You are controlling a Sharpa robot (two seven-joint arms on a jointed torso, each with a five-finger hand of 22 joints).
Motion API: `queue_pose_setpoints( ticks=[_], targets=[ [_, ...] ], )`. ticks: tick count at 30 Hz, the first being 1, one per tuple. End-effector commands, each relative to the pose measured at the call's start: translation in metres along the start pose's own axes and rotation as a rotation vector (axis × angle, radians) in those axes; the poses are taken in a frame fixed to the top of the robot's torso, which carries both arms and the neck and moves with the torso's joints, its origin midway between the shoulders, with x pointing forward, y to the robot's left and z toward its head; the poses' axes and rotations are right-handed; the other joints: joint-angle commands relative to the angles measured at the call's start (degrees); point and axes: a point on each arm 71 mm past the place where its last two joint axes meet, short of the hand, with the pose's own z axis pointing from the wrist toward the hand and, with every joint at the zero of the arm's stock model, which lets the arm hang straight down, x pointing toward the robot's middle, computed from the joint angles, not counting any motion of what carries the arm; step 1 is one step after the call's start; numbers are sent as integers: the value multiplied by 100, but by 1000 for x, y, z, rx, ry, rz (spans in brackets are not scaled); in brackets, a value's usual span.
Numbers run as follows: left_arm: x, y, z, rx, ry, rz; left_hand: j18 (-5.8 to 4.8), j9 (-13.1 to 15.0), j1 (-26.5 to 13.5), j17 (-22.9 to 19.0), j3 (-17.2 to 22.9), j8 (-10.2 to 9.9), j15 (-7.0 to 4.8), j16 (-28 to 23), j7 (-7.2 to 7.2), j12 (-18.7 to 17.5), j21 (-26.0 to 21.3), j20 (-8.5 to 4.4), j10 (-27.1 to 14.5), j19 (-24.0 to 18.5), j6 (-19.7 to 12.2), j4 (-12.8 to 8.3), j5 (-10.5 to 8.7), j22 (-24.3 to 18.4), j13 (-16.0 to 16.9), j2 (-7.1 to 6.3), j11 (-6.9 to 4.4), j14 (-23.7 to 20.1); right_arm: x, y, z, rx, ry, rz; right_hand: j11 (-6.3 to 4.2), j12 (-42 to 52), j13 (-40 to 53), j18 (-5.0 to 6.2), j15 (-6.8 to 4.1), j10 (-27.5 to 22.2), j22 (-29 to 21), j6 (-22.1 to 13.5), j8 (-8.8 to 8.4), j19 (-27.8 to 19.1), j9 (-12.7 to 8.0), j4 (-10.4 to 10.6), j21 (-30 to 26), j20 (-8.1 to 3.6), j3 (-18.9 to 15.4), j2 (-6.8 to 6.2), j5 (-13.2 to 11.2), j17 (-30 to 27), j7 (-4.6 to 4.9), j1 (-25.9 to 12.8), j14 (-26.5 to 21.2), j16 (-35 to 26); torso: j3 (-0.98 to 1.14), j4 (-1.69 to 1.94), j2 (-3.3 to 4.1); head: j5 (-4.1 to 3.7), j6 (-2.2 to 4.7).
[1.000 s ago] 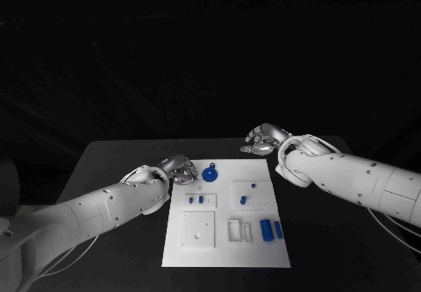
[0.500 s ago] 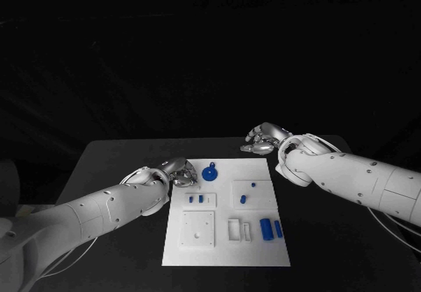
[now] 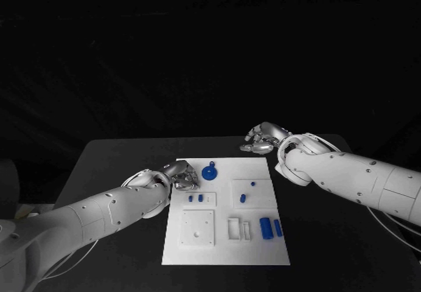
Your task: Assemble the parts on the task board
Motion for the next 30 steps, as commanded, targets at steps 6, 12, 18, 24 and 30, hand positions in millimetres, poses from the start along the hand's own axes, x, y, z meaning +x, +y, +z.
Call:
queue_pose_setpoints(
  ticks=[6,12,18,24,30],
  targets=[
    [7,-2,1,1,11,13,471,9,-9,-8,28,37,-35,-4,4,22,32,-104,75,-7,23,7,33,68,6,56,51,2,1,1,0,-11,12,-4,2,41,-10,77,11,-29,11,3,30,8,-10,-11,-37,8,-5,55,17,11,33,-14,45,-41,-1,1,1,-15,-4],
    [7,-2,1,0,14,19,470,9,-10,-8,28,38,-36,-4,3,22,33,-106,79,-6,23,3,34,69,7,56,50,3,2,1,0,-10,12,-4,2,44,-15,77,11,-30,12,3,31,9,-11,-10,-39,8,-4,56,16,15,33,-15,46,-44,2,-5,2,-17,6],
    [10,-2,2,-7,33,20,470,8,-10,-9,29,39,-36,-5,3,21,34,-107,81,-6,24,0,35,69,7,57,50,3,2,1,0,-10,14,-4,2,47,-19,77,11,-30,13,4,31,10,-11,-9,-41,8,-4,57,15,19,33,-15,48,-47,7,-2,1,-21,-8],
    [17,-3,1,-2,62,46,469,8,-10,-10,31,39,-36,-7,3,19,34,-107,81,-6,23,-2,37,69,7,61,50,3,2,1,0,-10,14,-4,2,50,-23,77,11,-31,15,4,32,11,-12,-10,-42,8,-4,57,15,22,33,-14,49,-51,5,-3,1,-31,-12],
    [20,-6,0,10,70,64,469,7,-7,-11,33,39,-37,-9,3,17,34,-109,81,-7,23,-8,38,70,7,61,50,2,2,0,0,-9,16,-4,2,53,-27,77,11,-31,16,4,32,12,-12,-10,-43,8,-4,58,15,25,33,-14,50,-53,3,-1,3,-41,-15]
  ],
)
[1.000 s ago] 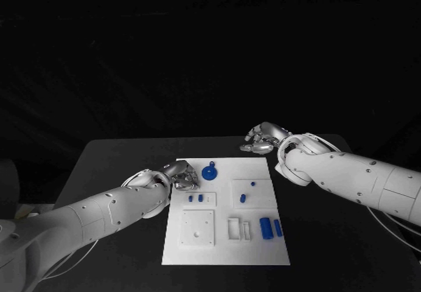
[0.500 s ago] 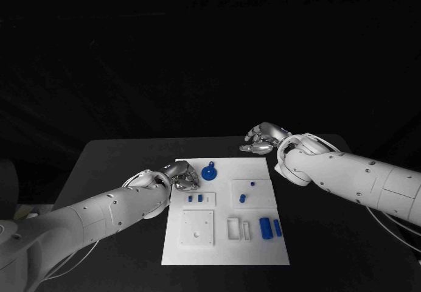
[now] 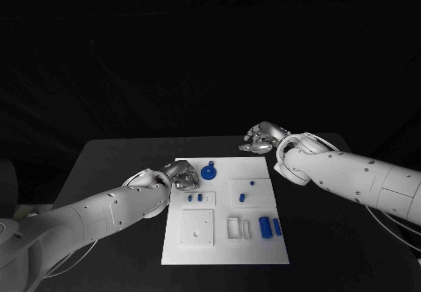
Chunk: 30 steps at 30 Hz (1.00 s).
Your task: Assemble the parts on the task board
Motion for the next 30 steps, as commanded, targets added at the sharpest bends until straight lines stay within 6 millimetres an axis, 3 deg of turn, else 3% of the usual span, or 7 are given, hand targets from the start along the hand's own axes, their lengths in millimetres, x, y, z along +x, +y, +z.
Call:
queue_pose_setpoints(
  ticks=[1,30],
  targets=[
    [17,-4,-2,4,66,44,488,3,-7,-7,36,34,-38,-9,-9,34,34,-106,88,16,31,-9,26,71,-5,61,36,1,1,1,0,-10,13,-4,2,31,-6,76,-8,-31,6,12,32,12,-7,-10,-22,8,-4,58,15,10,45,-14,33,-32,0,0,1,-5,-1],
    [21,-10,-4,70,31,233,481,3,38,-11,72,59,-57,-9,-25,46,49,-123,147,23,72,-41,89,78,12,1,16,10,2,-1,-1,-7,15,-4,2,44,-25,76,-7,-34,13,12,34,15,-10,-10,-31,7,-3,61,14,27,45,-14,38,-47,-1,6,2,-14,7]
  ],
)
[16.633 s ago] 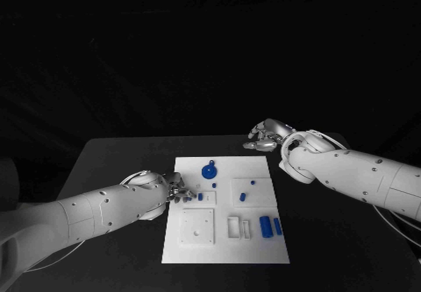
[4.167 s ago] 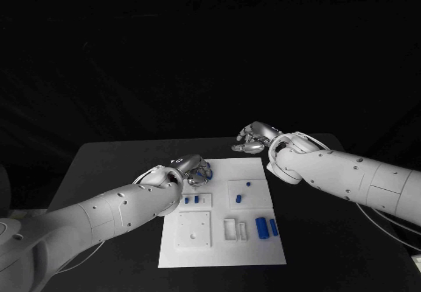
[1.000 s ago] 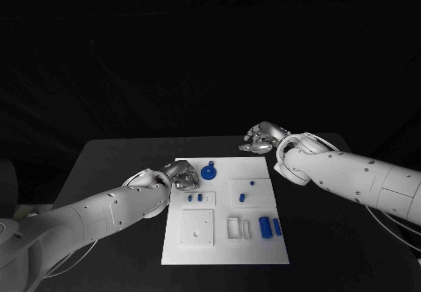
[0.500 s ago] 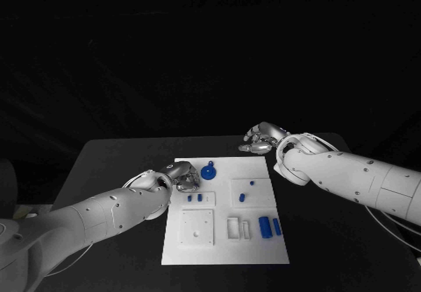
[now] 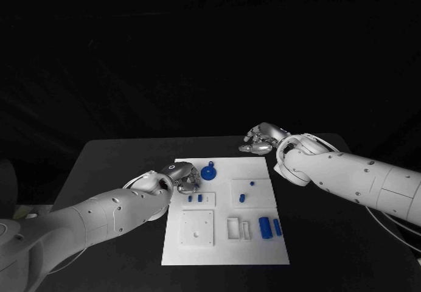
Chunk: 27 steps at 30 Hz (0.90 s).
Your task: Assemble the parts on the task board
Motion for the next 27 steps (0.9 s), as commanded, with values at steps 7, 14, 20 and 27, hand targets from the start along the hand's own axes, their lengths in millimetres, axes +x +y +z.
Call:
queue_pose_setpoints(
  ticks=[7,14,20,27],
  targets=[
    [15,-1,-5,11,47,81,484,-12,34,-17,45,27,-19,-28,4,4,23,-116,60,9,39,22,3,73,-3,-50,45,-14,1,0,0,-9,11,-4,2,24,-8,76,-8,-36,6,-11,34,15,-6,-11,-33,7,-4,60,14,13,43,-14,39,-29,-3,-1,0,-7,8],
    [14,1,-5,2,35,54,469,-87,4,-42,30,-115,8,-82,100,-43,-5,-106,1,-14,-221,60,-70,59,-11,-245,72,-52,0,0,-1,-9,9,-4,2,27,-12,77,-7,-38,7,-12,34,15,-7,-12,-35,7,-4,59,14,16,43,-14,39,-33,-3,2,-2,-9,21],
    [13,2,-5,-4,25,39,465,-187,-120,-62,-34,-323,27,-123,255,-65,-35,-92,-15,-20,-646,182,-132,43,-9,-428,92,-69,0,0,0,-9,10,-4,2,28,-15,77,-7,-39,8,-13,33,15,-8,-13,-37,7,-4,58,14,19,43,-14,39,-36,-6,2,1,-4,21],
    [12,4,-6,-12,22,38,476,-221,-69,-73,-32,-383,39,-147,262,-94,-52,-84,-52,-22,-810,184,-134,37,-13,-513,105,-76,0,0,0,-8,10,-5,3,30,-20,76,-7,-41,9,-14,33,15,-9,-13,-39,8,-5,57,14,22,44,-15,39,-40,-4,-4,0,-4,17]
  ],
)
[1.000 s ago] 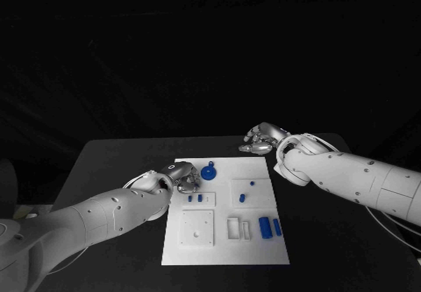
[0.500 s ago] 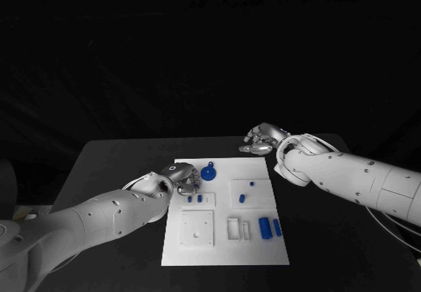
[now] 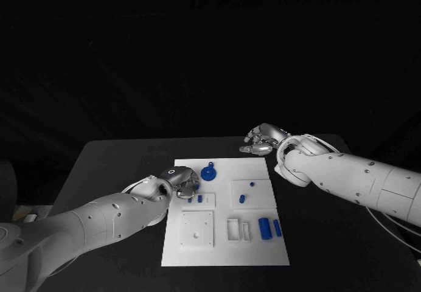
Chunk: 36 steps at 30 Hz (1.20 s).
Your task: Assemble the parts on the task board
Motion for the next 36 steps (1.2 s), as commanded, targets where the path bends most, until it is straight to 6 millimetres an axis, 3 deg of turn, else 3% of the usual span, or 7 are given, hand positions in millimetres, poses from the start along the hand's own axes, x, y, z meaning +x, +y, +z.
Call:
queue_pose_setpoints(
  ticks=[1,13,25,31,36],
  targets=[
    [3,1,0,-14,20,-9,470,-7,20,-10,-3,-29,6,-29,12,-27,-29,-79,-41,-17,-57,18,-35,39,-10,-61,12,-46,1,1,0,-10,10,-4,3,31,-7,75,-7,-42,5,9,33,6,-9,-13,-40,-1,-5,58,13,6,43,-15,39,-41,0,-3,0,0,-4],
    [1,9,-3,-39,20,-12,472,-16,38,-14,-11,-37,13,-41,16,-39,-36,-70,-56,-17,-106,20,-45,37,-11,-93,19,-52,1,-1,0,-7,10,-4,3,34,-15,75,-7,-46,8,7,32,7,-11,-15,-44,-1,-4,57,13,13,43,-13,40,-48,-4,-8,-1,-16,-3],
    [-8,36,-12,-108,1,-43,481,-19,188,-21,50,-18,30,-60,40,-71,-55,-56,-101,-25,-147,-32,21,33,-15,-57,37,-60,3,-6,-3,-18,30,10,8,46,-46,75,-3,-73,17,-5,28,-4,-18,-58,-65,0,7,52,11,36,47,32,31,-80,0,-8,0,-39,17],
    [-29,42,-9,-125,-52,-141,478,-15,222,-22,75,5,42,-65,67,-81,-61,-43,-113,-33,-133,-35,37,35,-15,11,49,-67,8,-6,-5,-64,83,44,15,63,-111,75,3,-134,39,-18,27,-17,-31,-255,-104,9,167,154,-28,86,57,293,28,-135,2,-4,-6,-45,38],
    [-54,51,-11,-150,-104,-268,472,-9,201,-24,67,28,52,-70,89,-82,-63,-32,-113,-43,-113,-24,40,39,-12,53,59,-76,12,-13,-7,-91,143,78,22,-167,-348,75,2,-240,127,-11,34,77,-50,-537,-44,-26,450,318,-197,228,67,624,100,-91,1,-10,-13,-48,62]
  ],
)
